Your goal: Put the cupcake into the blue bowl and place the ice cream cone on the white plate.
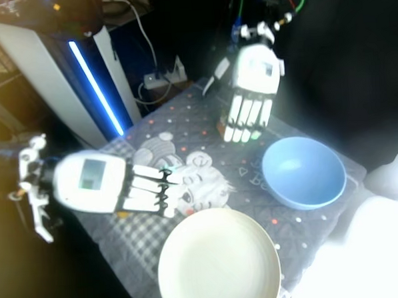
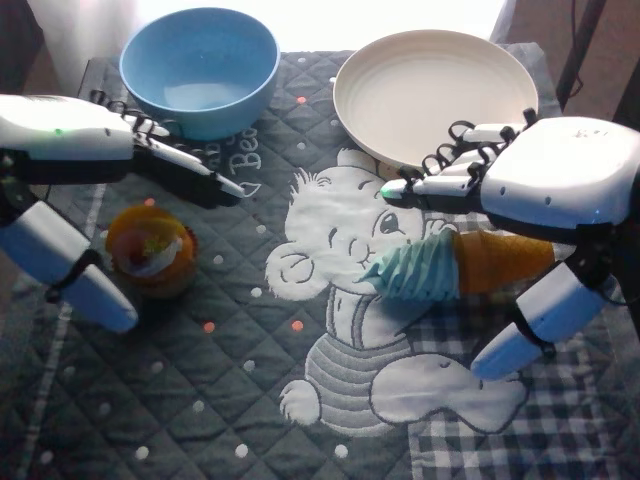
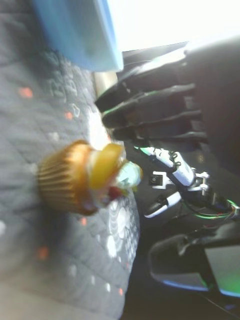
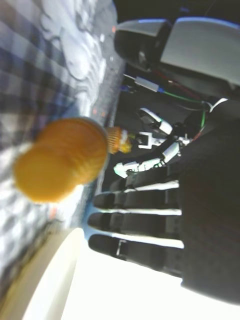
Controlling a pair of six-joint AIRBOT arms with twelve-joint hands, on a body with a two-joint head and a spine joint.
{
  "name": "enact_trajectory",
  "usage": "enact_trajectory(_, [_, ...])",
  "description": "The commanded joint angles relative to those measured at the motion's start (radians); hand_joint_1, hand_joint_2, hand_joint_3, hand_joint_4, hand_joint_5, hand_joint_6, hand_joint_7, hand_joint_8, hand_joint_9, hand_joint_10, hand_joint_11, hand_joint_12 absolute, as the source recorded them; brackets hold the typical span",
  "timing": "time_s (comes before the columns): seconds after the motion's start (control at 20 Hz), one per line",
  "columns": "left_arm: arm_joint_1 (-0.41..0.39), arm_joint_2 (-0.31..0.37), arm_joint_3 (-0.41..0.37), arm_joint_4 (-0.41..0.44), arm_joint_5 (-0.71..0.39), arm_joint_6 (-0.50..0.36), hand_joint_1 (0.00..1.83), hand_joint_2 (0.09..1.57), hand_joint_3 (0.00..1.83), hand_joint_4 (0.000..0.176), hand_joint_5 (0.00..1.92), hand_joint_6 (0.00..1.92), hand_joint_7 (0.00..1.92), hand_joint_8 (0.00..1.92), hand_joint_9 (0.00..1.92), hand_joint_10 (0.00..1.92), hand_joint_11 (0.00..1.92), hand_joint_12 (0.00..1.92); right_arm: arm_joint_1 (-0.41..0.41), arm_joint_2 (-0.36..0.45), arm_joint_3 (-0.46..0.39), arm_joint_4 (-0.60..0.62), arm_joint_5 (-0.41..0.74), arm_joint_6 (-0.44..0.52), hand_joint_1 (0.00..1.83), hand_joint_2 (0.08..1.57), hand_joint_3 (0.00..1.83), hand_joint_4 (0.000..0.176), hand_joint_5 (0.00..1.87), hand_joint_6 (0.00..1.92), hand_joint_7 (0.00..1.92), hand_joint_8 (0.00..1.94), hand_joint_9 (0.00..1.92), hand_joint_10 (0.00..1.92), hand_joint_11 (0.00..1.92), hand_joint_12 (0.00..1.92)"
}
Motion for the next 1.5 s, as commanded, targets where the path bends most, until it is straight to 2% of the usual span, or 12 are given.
enact_trajectory(0.0, [-0.001, -0.005, 0.003, -0.037, -0.023, -0.009, 0.66, 0.79, 0.0, 0.0, 0.33, 0.0, 0.5, 0.0, 0.55, 0.0, 0.15, 1.05, 0.015, -0.004, 0.006, 0.021, 0.079, 0.003, 0.58, 0.66, 0.0, 0.01, 0.12, 0.0, 0.31, 0.0, 0.33, 0.0, 0.02, 0.73])
enact_trajectory(0.2, [0.018, -0.02, 0.01, -0.036, -0.023, -0.011, 0.68, 0.78, 0.0, 0.0, 0.33, 0.01, 0.52, 0.0, 0.6, 0.01, 0.18, 1.17, 0.014, -0.019, 0.018, 0.021, 0.065, 0.003, 0.55, 0.67, 0.0, 0.0, 0.15, 0.01, 0.35, 0.01, 0.36, 0.01, 0.03, 0.75])
enact_trajectory(0.6, [0.033, -0.028, 0.019, -0.024, -0.006, -0.017, 0.69, 0.78, 0.0, 0.0, 0.34, 0.0, 0.46, 0.0, 0.54, 0.0, 0.15, 1.11, 0.009, -0.03, 0.03, 0.03, 0.053, 0.003, 0.62, 0.76, 0.0, 0.0, 0.28, 0.0, 0.48, 0.0, 0.52, 0.01, 0.15, 0.84])
enact_trajectory(0.7, [0.033, -0.03, 0.021, -0.023, 0.0, -0.017, 0.81, 0.79, 0.0, 0.0, 0.39, 0.01, 0.52, 0.01, 0.6, 0.02, 0.19, 1.17, 0.007, -0.031, 0.032, 0.035, 0.053, 0.003, 0.67, 0.87, 0.0, 0.0, 0.49, 0.01, 0.73, 0.02, 0.8, 0.03, 0.45, 0.85])
enact_trajectory(0.8, [0.035, -0.031, 0.022, -0.024, 0.002, -0.017, 1.1, 0.89, 0.0, 0.0, 0.54, 0.01, 0.6, 0.01, 0.65, 0.02, 0.24, 1.12, 0.007, -0.031, 0.034, 0.037, 0.053, 0.003, 0.87, 1.0, 0.0, 0.0, 0.86, 0.02, 1.16, 0.03, 1.23, 0.1, 0.74, 1.21])
enact_trajectory(0.85, [0.036, -0.032, 0.022, -0.024, 0.004, -0.017, 1.51, 0.94, 0.01, 0.0, 0.75, 0.02, 0.81, 0.03, 1.06, 0.59, 0.65, 1.11, 0.007, -0.031, 0.035, 0.037, 0.053, 0.003, 1.11, 1.06, 0.0, 0.0, 1.07, 0.59, 1.42, 0.06, 1.5, 0.22, 1.02, 1.27])
enact_trajectory(0.9, [0.037, -0.033, 0.022, -0.023, 0.005, -0.016, 1.51, 1.0, 0.0, 0.0, 0.93, 0.03, 0.97, 0.63, 1.17, 0.79, 0.81, 1.04, 0.007, -0.032, 0.035, 0.037, 0.053, 0.003, 1.16, 1.07, 0.0, 0.0, 1.05, 0.79, 1.51, 0.06, 1.61, 0.27, 1.15, 1.28])
enact_trajectory(0.95, [0.04, -0.033, 0.022, -0.023, 0.01, -0.014, 1.42, 1.04, 0.0, 0.0, 1.02, 0.58, 1.06, 0.64, 1.17, 0.91, 1.01, 0.99, 0.007, -0.034, 0.037, 0.037, 0.053, 0.003, 1.18, 1.08, 0.0, 0.0, 1.07, 0.82, 1.53, 0.04, 1.65, 0.3, 1.23, 1.28])
enact_trajectory(1.0, [0.043, -0.033, 0.022, -0.023, 0.013, -0.013, 1.4, 1.05, 0.0, 0.0, 1.07, 0.68, 1.08, 0.62, 1.14, 0.98, 1.03, 0.98, 0.007, -0.036, 0.038, 0.037, 0.053, 0.003, 1.18, 1.08, 0.0, 0.0, 1.06, 0.83, 1.57, 0.03, 1.64, 0.39, 1.27, 1.28])
enact_trajectory(1.2, [0.059, -0.033, 0.026, -0.039, 0.022, -0.009, 1.39, 1.07, 0.0, 0.0, 1.0, 0.83, 1.04, 0.73, 1.11, 1.03, 1.0, 1.05, 0.007, -0.04, 0.042, 0.04, 0.053, 0.003, 1.18, 1.08, 0.0, 0.0, 1.05, 0.86, 1.58, 0.01, 1.61, 0.43, 1.3, 1.25])
enact_trajectory(1.4, [0.068, -0.033, 0.028, -0.077, 0.023, 0.014, 1.4, 1.05, 0.0, 0.0, 1.06, 0.77, 1.09, 0.56, 1.13, 1.01, 1.08, 1.07, 0.007, -0.037, 0.048, 0.067, 0.078, 0.003, 1.17, 1.1, 0.0, 0.0, 1.01, 0.92, 1.55, 0.01, 1.6, 0.4, 1.31, 1.19])
enact_trajectory(1.45, [0.068, -0.032, 0.028, -0.093, 0.02, 0.025, 1.4, 1.06, 0.0, 0.0, 1.05, 0.77, 1.07, 0.6, 1.09, 1.09, 1.09, 1.18, 0.007, -0.033, 0.048, 0.078, 0.092, 0.003, 1.26, 1.08, 0.0, 0.0, 0.95, 0.85, 1.29, 0.61, 1.57, 0.37, 1.28, 1.17])
